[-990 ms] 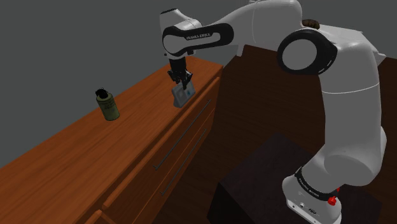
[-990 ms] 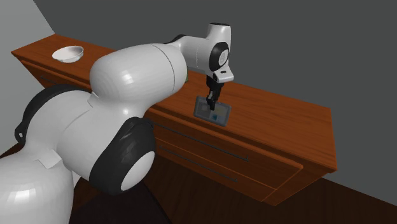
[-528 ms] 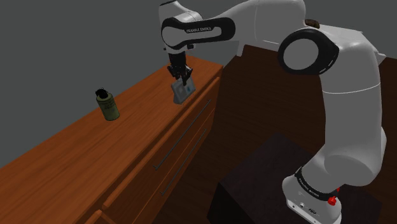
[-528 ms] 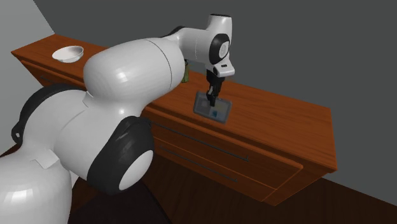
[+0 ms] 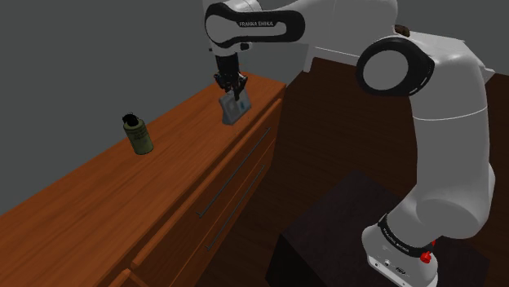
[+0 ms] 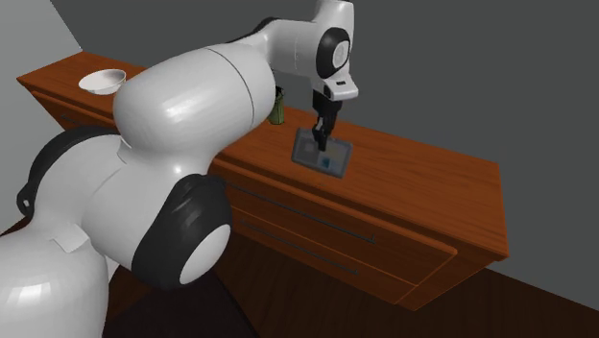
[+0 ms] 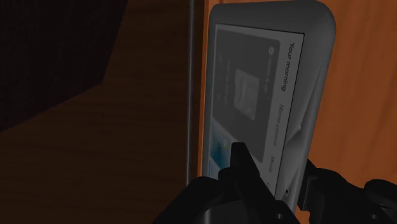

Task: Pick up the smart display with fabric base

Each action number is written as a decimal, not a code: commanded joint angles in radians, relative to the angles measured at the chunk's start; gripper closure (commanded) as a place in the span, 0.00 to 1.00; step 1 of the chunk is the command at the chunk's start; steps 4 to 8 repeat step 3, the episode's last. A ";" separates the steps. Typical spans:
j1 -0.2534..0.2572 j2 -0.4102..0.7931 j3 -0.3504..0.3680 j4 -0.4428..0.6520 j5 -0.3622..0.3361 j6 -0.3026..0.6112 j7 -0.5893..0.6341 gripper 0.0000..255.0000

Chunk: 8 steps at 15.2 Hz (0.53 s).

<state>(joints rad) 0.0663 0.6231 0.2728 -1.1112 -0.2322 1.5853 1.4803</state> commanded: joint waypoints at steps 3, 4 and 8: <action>0.005 0.002 0.000 0.036 0.000 -0.033 -0.002 1.00; 0.005 0.002 0.000 0.036 0.000 -0.033 -0.002 1.00; 0.005 0.002 0.000 0.036 0.000 -0.033 -0.002 1.00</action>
